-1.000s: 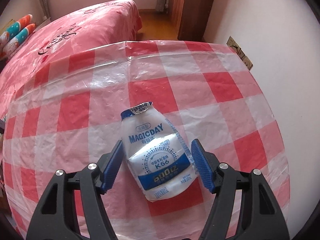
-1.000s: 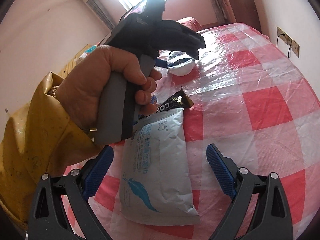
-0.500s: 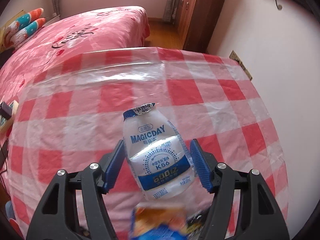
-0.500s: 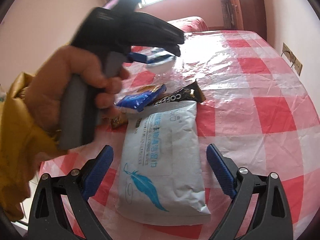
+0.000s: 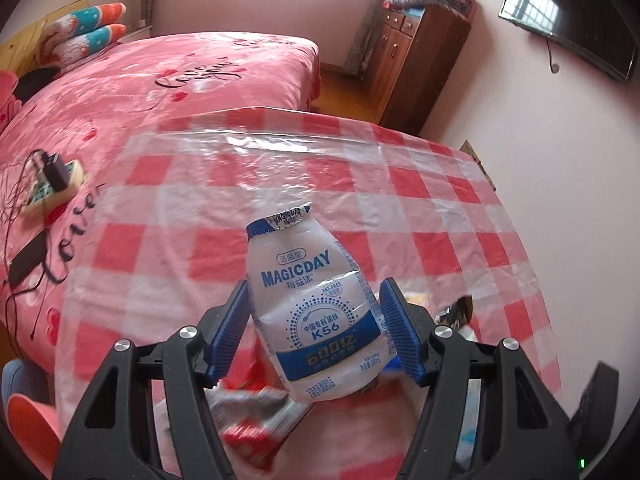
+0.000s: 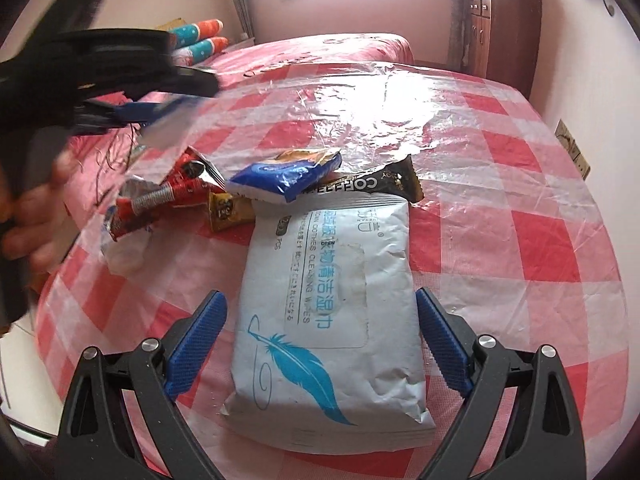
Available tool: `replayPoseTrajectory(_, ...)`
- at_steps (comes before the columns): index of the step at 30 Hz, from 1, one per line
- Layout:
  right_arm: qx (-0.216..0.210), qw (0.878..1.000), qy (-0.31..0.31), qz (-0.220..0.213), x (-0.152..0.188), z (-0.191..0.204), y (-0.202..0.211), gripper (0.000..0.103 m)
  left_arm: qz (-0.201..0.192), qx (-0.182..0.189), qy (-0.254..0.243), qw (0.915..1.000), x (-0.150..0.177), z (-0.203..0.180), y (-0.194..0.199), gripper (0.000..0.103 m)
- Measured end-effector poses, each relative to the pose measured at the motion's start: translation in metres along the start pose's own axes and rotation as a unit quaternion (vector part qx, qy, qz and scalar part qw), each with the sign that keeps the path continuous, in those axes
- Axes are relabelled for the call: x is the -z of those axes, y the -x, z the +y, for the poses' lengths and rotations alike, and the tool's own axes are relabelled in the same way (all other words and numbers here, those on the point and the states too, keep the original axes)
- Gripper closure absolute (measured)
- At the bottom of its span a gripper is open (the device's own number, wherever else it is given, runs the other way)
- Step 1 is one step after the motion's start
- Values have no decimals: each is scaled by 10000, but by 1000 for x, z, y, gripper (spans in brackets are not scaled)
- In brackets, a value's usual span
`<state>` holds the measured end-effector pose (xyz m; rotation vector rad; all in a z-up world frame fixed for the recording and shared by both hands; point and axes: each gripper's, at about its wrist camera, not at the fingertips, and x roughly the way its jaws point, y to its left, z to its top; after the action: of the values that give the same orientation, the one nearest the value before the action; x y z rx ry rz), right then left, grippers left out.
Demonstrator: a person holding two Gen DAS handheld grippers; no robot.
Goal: Collect trash
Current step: 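Grasp the MAGICDAY yogurt bottle with the left tool while the right tool grasps the grey wipes packet, then carry the bottle and wipes packet to the orange bucket and open both tools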
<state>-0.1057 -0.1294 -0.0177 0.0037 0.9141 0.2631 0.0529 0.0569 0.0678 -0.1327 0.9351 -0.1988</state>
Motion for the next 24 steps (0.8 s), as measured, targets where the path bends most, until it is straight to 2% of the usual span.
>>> replayPoseTrajectory(5,321,9993,196,64,3,10,-1,15,-71,55,101,9999,16,18,23,37)
replayPoseTrajectory(11,506,9981,332,106,2,12,-3,18,-113,110,192,9997,37,37,42,37)
replayPoseTrajectory(16,503,9982,331,71,1,12,-3,24,-103,158,378,9991,57,58,50,37)
replayPoseTrajectory(24,476,9981,391,61,0,11,-5,26,-3,218,554,9982,87,87,57,37)
